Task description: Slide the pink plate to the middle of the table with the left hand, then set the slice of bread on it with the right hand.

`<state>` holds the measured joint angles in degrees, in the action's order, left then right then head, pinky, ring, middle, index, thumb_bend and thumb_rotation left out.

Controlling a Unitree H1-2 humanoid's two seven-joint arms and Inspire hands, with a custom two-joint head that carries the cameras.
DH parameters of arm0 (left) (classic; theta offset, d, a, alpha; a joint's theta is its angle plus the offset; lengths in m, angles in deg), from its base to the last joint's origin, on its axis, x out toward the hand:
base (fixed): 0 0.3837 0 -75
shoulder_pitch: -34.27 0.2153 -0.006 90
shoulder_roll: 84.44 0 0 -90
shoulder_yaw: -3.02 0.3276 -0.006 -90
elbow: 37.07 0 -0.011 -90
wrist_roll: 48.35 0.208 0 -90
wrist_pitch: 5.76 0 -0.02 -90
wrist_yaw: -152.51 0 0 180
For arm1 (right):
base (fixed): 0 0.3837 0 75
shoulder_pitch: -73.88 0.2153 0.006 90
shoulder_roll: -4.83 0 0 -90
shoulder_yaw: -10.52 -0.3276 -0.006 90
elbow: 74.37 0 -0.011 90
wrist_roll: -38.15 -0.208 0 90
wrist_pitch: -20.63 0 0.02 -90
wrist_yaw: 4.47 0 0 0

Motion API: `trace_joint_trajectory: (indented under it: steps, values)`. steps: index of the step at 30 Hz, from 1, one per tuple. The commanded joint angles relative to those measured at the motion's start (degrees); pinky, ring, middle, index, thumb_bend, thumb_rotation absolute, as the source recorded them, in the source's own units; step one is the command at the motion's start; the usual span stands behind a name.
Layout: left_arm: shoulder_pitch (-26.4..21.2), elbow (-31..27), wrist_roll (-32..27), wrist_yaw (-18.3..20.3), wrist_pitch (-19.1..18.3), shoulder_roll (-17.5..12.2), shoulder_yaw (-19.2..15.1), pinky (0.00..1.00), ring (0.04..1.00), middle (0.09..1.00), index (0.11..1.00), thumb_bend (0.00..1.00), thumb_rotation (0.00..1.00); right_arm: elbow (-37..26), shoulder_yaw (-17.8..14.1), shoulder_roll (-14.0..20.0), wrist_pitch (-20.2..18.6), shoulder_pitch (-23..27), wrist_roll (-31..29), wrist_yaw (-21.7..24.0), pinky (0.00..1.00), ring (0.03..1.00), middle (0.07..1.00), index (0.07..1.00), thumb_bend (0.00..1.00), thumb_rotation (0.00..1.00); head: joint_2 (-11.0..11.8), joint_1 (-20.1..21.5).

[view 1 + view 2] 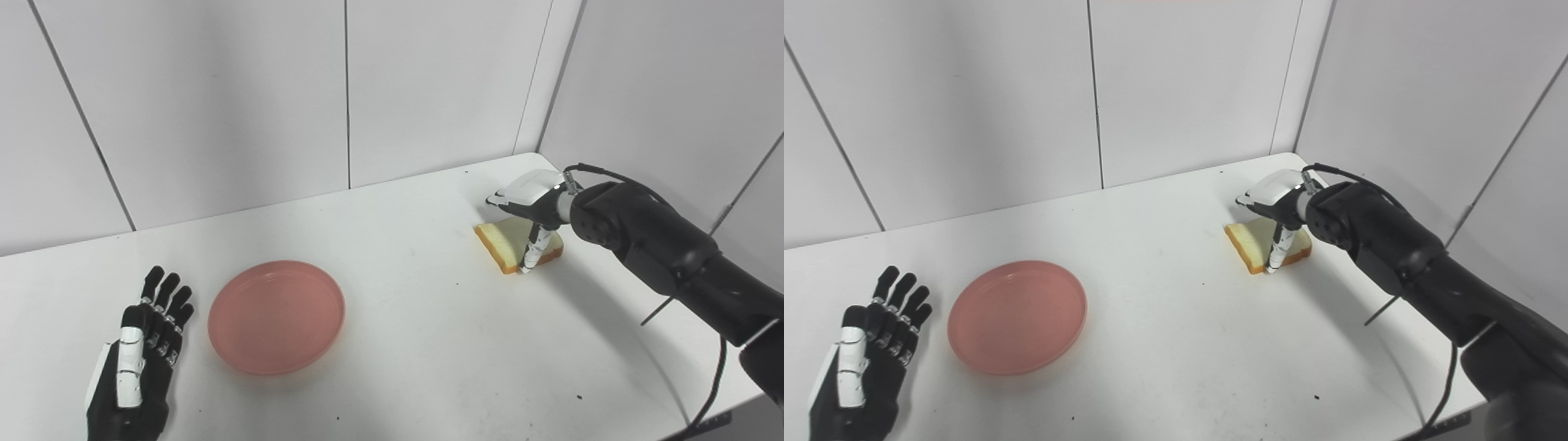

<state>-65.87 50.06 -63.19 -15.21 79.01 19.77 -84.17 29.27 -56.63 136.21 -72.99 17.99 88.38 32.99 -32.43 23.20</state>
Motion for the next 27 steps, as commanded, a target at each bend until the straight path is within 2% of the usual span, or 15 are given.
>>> trace_joint_trajectory:
  steps: [1,7,9,15,16,18,19,20,22,24,25,26,27]
  values:
    - [-0.8,-1.6,-1.0,1.3,1.1,-0.2,0.0,1.0,0.987,1.0,0.999,0.72,0.9,0.2,-0.4,1.5,1.5,3.0,1.2,0.5,1.0,1.0,1.0,1.0,1.0,0.47,0.0,-0.1]
    - [-0.3,-2.6,-0.3,0.2,1.0,0.2,0.0,1.0,0.979,0.997,0.992,0.71,0.9,2.6,-0.9,0.4,2.0,3.5,0.8,-0.3,1.0,1.0,1.0,1.0,1.0,0.42,-0.1,-0.4]
    - [-0.2,-2.4,-0.1,0.1,1.2,0.4,0.0,1.0,0.974,0.993,0.986,0.71,0.91,3.5,-0.9,0.2,2.6,3.6,0.8,-1.1,1.0,1.0,1.0,1.0,1.0,0.44,-0.1,-0.4]
    - [-0.1,-2.7,-0.1,0.0,1.2,0.2,-0.2,0.98,0.968,0.988,0.98,0.72,0.9,6.0,-2.2,-1.3,1.2,3.7,-1.2,-0.8,1.0,1.0,1.0,1.0,1.0,0.4,-0.4,-0.5]
    - [-0.1,-2.7,-0.1,0.1,1.3,0.3,-0.2,0.98,0.968,0.989,0.982,0.72,0.9,6.3,-3.2,-2.0,0.4,3.4,-2.3,-1.1,0.99,1.0,1.0,1.0,1.0,0.4,-0.5,-0.6]
    - [0.0,-2.7,0.0,0.0,1.4,0.2,-0.3,0.99,0.965,0.989,0.982,0.72,0.89,6.7,-5.6,-3.5,-1.8,2.7,-5.3,-1.2,0.91,0.976,0.991,0.996,1.0,0.3,-0.6,-0.8]
    - [0.0,-2.8,0.1,0.2,1.4,0.1,-0.2,0.99,0.966,0.99,0.982,0.72,0.89,6.8,-6.7,-4.2,-2.6,2.4,-6.4,-1.1,0.89,0.966,0.988,0.993,1.0,0.29,-0.6,-0.8]
    - [0.0,-2.8,0.0,0.4,1.4,-0.1,-0.2,0.99,0.97,0.994,0.987,0.72,0.9,6.8,-7.5,-4.7,-3.3,2.3,-7.3,-0.9,0.85,0.935,0.972,0.98,1.0,0.26,-0.7,-0.8]
    - [0.0,-2.9,0.0,0.5,1.4,-0.3,-0.2,1.0,0.974,0.997,0.992,0.73,0.89,6.0,-9.0,-5.6,-3.5,1.5,-8.9,-1.6,0.68,0.828,0.896,0.942,1.0,0.2,-0.9,-0.8]
    - [0.0,-3.0,-0.1,0.4,1.2,-0.3,-0.2,1.0,0.977,0.998,0.996,0.73,0.89,5.3,-9.7,-6.3,-3.7,0.9,-9.4,-2.8,0.35,0.443,0.548,0.878,1.0,0.13,-0.9,-0.8]
    - [-0.1,-3.0,-0.2,0.5,1.2,-0.3,-0.2,1.0,0.977,0.998,0.997,0.73,0.89,5.5,-10.0,-6.7,-2.6,0.7,-10.1,-3.8,0.3,0.38,0.487,0.868,1.0,0.11,-1.0,-0.8]
    - [-0.1,-3.0,-0.2,0.6,1.2,-0.4,-0.2,1.0,0.979,1.0,0.998,0.73,0.88,5.8,-10.1,-7.0,-1.8,0.6,-10.7,-4.6,0.46,0.555,0.638,0.803,0.94,0.06,-1.0,-0.8]
    - [-0.1,-3.0,-0.1,0.5,1.3,-0.4,-0.2,1.0,0.98,1.0,0.999,0.74,0.88,6.3,-10.2,-7.2,-0.5,0.6,-11.7,-5.3,0.52,0.614,0.689,0.781,0.92,0.04,-1.0,-0.8]
